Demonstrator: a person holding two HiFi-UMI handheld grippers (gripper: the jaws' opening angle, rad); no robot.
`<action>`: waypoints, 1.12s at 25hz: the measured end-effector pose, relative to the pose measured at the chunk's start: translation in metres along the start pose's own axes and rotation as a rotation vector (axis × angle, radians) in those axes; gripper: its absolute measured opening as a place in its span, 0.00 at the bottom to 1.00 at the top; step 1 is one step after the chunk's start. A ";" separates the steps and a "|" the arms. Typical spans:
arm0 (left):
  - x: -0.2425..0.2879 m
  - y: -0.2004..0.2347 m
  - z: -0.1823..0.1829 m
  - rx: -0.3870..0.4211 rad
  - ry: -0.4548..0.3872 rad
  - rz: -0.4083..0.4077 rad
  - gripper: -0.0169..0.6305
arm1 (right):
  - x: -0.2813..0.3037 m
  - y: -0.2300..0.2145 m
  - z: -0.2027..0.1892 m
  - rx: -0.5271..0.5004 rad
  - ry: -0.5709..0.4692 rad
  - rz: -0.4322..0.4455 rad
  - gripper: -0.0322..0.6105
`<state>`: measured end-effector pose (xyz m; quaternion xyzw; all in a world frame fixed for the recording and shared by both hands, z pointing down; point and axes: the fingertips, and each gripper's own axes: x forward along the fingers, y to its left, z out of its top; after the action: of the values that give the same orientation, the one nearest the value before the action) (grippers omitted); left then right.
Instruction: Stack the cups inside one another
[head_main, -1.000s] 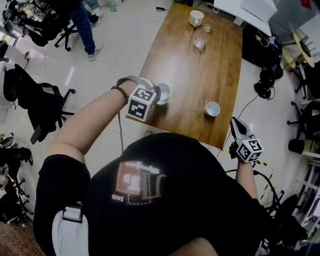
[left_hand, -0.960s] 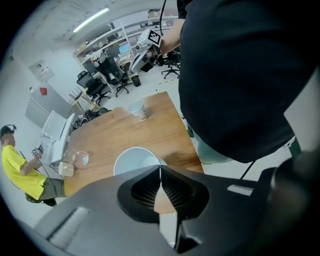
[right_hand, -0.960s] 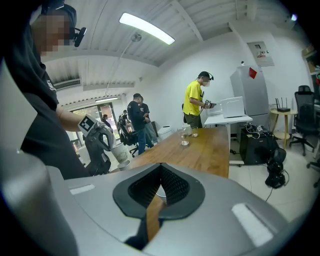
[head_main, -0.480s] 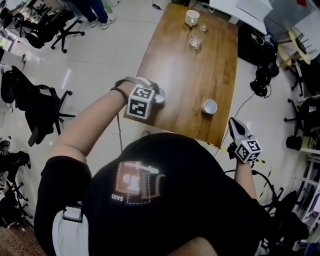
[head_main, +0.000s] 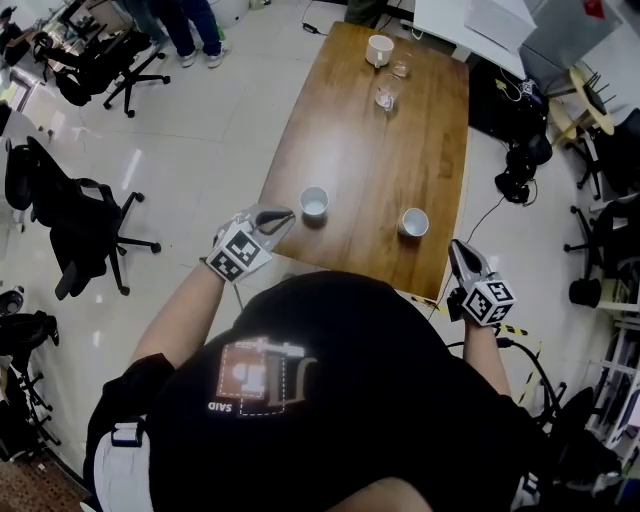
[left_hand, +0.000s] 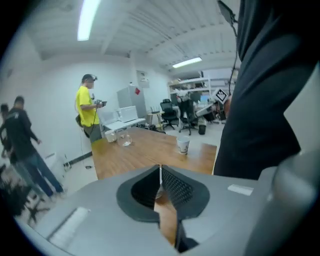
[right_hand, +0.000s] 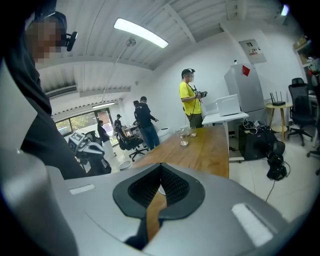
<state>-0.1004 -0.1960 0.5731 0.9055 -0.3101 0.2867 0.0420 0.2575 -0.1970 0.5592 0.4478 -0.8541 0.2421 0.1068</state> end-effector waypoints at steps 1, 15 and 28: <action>0.002 -0.007 -0.012 -0.114 -0.040 0.012 0.04 | 0.002 0.000 -0.003 0.003 0.006 0.001 0.07; -0.013 0.034 -0.062 -0.841 -0.264 0.164 0.03 | 0.013 0.006 -0.034 0.007 0.075 0.018 0.07; 0.032 0.023 0.000 -0.154 0.018 -0.114 0.05 | 0.002 -0.003 -0.032 0.004 0.081 -0.009 0.07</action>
<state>-0.0931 -0.2316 0.5876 0.9131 -0.2787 0.2674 0.1305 0.2575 -0.1833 0.5887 0.4415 -0.8466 0.2614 0.1417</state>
